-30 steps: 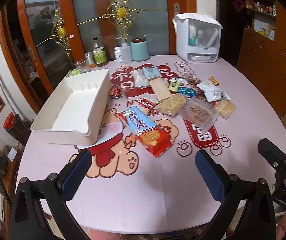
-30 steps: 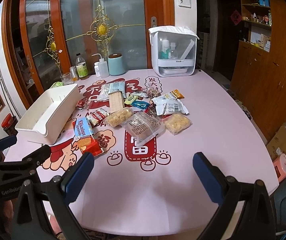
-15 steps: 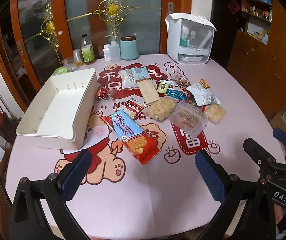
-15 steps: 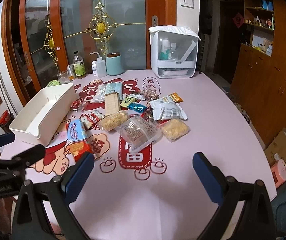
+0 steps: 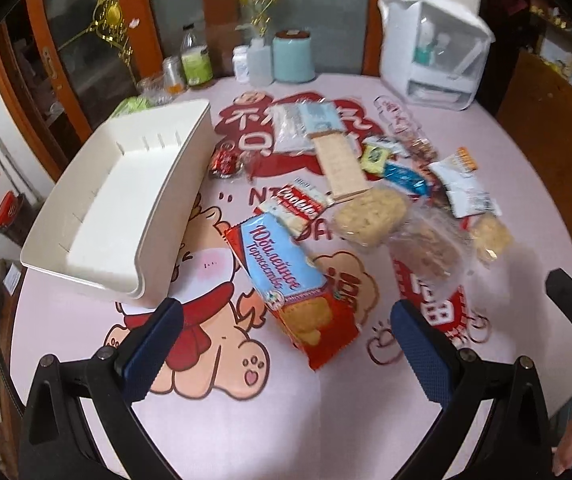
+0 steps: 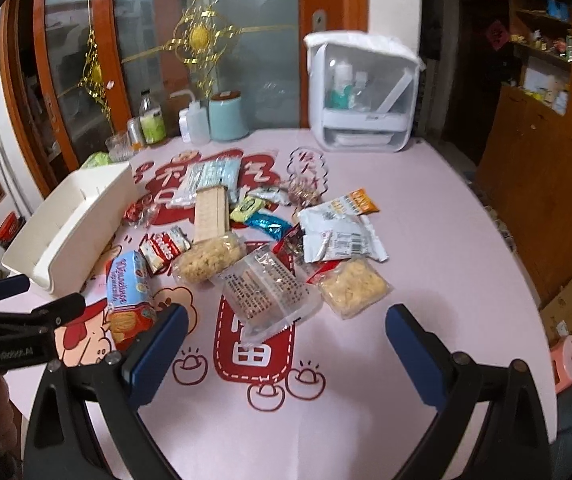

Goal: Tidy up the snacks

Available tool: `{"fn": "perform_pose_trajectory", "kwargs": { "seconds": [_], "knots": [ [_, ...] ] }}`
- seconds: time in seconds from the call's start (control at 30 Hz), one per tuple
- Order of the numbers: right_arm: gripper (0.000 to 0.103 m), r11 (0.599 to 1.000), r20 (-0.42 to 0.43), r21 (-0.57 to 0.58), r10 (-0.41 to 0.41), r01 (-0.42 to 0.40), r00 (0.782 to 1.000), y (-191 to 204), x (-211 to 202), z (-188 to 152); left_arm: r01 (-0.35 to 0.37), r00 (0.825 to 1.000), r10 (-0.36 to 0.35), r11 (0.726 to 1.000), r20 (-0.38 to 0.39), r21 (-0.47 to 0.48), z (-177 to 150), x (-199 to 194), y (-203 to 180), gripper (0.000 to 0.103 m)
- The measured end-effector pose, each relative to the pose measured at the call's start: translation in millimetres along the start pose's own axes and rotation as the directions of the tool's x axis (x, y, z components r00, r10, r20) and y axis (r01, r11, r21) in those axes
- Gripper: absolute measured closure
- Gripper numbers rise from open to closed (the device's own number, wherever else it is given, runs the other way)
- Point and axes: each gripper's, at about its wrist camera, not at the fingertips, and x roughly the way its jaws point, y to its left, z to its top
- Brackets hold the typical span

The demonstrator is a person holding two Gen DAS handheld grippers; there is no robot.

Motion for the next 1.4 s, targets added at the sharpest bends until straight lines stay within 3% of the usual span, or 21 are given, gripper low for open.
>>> {"fn": "perform_pose_trajectory", "kwargs": {
  "seconds": [0.2, 0.3, 0.53, 0.7, 0.83, 1.03, 1.1, 1.2, 1.33, 1.4],
  "knots": [
    [0.003, 0.998, -0.066, -0.025, 0.059, -0.061, 0.996, -8.5, 47.9, 9.4, -0.035, 0.992, 0.03, 0.999, -0.119, -0.04, 11.0, 51.8, 1.1, 0.0],
    [0.003, 0.988, -0.131, -0.066, 0.134, -0.143, 0.982, -5.1, 75.6, 14.5, -0.029, 0.979, 0.015, 0.997, -0.203, -0.065, 9.8, 78.0, 0.6, 0.0],
    [0.003, 0.961, -0.239, -0.166, 0.179, -0.222, 0.954, 9.7, 129.0, 22.8, -0.044, 0.947, -0.001, 0.99, -0.321, -0.133, 10.8, 117.7, -1.8, 0.0],
    [0.003, 0.941, -0.327, -0.223, 0.173, -0.254, 0.929, 18.3, 158.6, 22.5, -0.068, 0.924, -0.004, 0.982, -0.381, -0.176, 14.9, 140.3, -1.4, 0.0],
    [0.003, 0.926, -0.352, -0.287, 0.136, -0.245, 0.926, 29.1, 171.4, 19.3, -0.06, 0.907, -0.048, 0.969, -0.419, -0.239, 15.5, 154.4, 3.8, 0.0],
    [0.004, 0.903, -0.388, -0.359, 0.086, -0.236, 0.917, 38.3, 188.6, 9.7, -0.069, 0.894, -0.057, 0.963, -0.444, -0.262, 14.4, 172.4, 7.6, 0.0],
    [0.01, 0.903, -0.39, -0.37, 0.062, -0.218, 0.919, 38.1, 193.2, 9.1, -0.071, 0.895, -0.051, 0.965, -0.443, -0.254, 12.8, 173.0, 7.4, 0.001],
    [0.016, 0.91, -0.396, -0.358, 0.056, -0.21, 0.916, 34.4, 196.1, 10.3, -0.084, 0.9, -0.025, 0.969, -0.435, -0.23, 12.1, 172.2, 4.5, 0.008],
    [0.024, 0.92, -0.402, -0.331, 0.064, -0.21, 0.913, 30.9, 194.2, 11.2, -0.06, 0.916, -0.022, 0.98, -0.402, -0.192, 18.5, 163.1, -6.1, 0.039],
    [0.028, 0.928, -0.398, -0.315, 0.063, -0.201, 0.915, 30.4, 191.2, 11.7, -0.063, 0.918, -0.009, 0.984, -0.397, -0.168, 18.6, 159.7, -9.1, 0.04]
  ]
}}
